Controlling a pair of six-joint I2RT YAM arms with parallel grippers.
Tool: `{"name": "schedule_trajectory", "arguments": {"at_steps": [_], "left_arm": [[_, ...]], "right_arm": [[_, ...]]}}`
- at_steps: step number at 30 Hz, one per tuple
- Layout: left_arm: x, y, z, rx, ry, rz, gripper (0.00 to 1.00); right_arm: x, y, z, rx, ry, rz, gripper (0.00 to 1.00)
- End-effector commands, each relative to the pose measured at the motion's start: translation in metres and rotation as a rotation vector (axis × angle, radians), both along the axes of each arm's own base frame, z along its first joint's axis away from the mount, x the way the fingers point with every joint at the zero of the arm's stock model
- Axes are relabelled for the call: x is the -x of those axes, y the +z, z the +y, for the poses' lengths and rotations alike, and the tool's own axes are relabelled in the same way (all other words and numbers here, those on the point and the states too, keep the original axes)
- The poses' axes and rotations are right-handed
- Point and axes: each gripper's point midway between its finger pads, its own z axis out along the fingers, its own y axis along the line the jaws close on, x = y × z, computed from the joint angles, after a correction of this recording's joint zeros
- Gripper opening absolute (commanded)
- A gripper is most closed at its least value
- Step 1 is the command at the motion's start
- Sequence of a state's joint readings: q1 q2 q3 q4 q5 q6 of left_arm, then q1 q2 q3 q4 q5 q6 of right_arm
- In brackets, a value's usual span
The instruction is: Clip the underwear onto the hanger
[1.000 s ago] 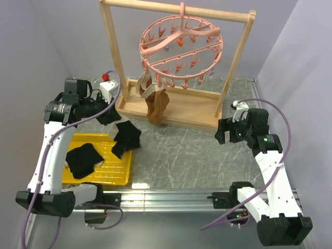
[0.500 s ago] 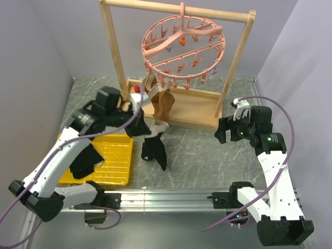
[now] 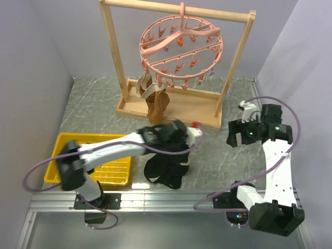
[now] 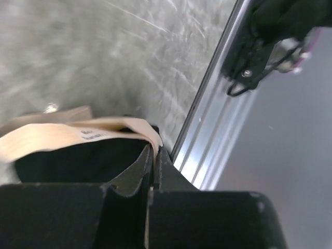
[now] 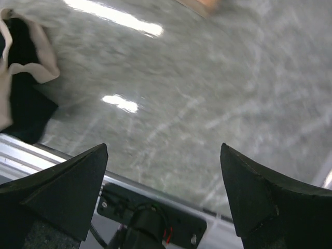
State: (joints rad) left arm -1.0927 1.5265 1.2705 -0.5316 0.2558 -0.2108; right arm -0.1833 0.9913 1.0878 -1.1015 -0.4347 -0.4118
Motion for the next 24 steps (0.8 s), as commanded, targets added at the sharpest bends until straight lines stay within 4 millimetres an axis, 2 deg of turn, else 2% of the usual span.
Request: {"name": "schedule_trajectory", "arguments": {"at_steps": [1, 2, 4, 5, 6, 7, 8, 9, 10, 11, 12, 13, 14, 16, 18, 19, 22, 24], "left_arm": [[0.002, -0.004, -0.053, 0.016, -0.014, -0.018, 0.00], [0.005, -0.030, -0.059, -0.051, -0.035, 0.005, 0.02], [0.007, -0.038, -0.067, -0.078, -0.086, -0.006, 0.12], [0.004, -0.034, -0.069, -0.070, -0.091, -0.021, 0.17], [0.001, -0.031, -0.067, -0.064, -0.108, -0.057, 0.34], [-0.004, -0.034, -0.057, -0.074, -0.095, -0.067, 0.44], [-0.009, -0.016, -0.050, -0.032, -0.087, -0.089, 0.53], [-0.009, -0.010, -0.044, -0.002, -0.115, -0.080, 0.70], [-0.024, -0.013, -0.027, -0.012, -0.083, -0.067, 0.73], [-0.029, -0.002, -0.016, 0.010, -0.076, -0.071, 0.73], [-0.032, -0.002, -0.003, 0.001, -0.100, -0.061, 0.73], [-0.050, 0.001, 0.016, 0.006, -0.058, -0.066, 0.73], [-0.059, 0.000, 0.027, 0.001, -0.074, -0.102, 0.73], [-0.075, -0.011, 0.053, -0.035, -0.031, -0.099, 0.72], [-0.082, -0.020, 0.066, -0.062, -0.007, -0.095, 0.69], [-0.089, -0.030, 0.075, -0.082, 0.024, -0.085, 0.68], [-0.098, -0.051, 0.081, -0.102, 0.075, -0.053, 0.65], [-0.109, -0.059, 0.074, -0.093, 0.084, -0.074, 0.63]], "right_arm": [[0.013, 0.010, -0.024, 0.009, -0.016, 0.045, 0.95], [0.014, 0.012, -0.034, 0.015, -0.034, 0.045, 0.94], [0.019, 0.010, -0.034, -0.018, -0.021, 0.083, 0.94], [0.020, 0.009, -0.034, -0.019, -0.011, 0.088, 0.93], [0.021, 0.007, -0.033, -0.025, -0.004, 0.096, 0.93], [0.021, 0.006, -0.033, -0.030, 0.000, 0.103, 0.93], [0.022, 0.003, -0.032, -0.036, 0.001, 0.114, 0.93], [0.021, 0.001, -0.029, -0.056, 0.006, 0.125, 0.93], [0.021, -0.001, -0.028, -0.069, 0.007, 0.135, 0.92], [0.022, -0.004, -0.026, -0.083, 0.011, 0.149, 0.91], [0.021, -0.007, -0.023, -0.102, 0.024, 0.169, 0.90], [0.021, -0.010, -0.019, -0.124, 0.028, 0.184, 0.89], [0.021, -0.011, -0.016, -0.139, 0.029, 0.197, 0.87], [0.018, -0.016, -0.006, -0.165, 0.051, 0.219, 0.83], [0.017, -0.020, 0.004, -0.183, 0.054, 0.250, 0.80], [0.018, -0.026, 0.018, -0.153, 0.127, 0.261, 0.75], [0.017, -0.040, 0.029, -0.065, 0.152, 0.288, 0.73], [0.020, -0.045, 0.045, -0.040, 0.228, 0.309, 0.73]]}}
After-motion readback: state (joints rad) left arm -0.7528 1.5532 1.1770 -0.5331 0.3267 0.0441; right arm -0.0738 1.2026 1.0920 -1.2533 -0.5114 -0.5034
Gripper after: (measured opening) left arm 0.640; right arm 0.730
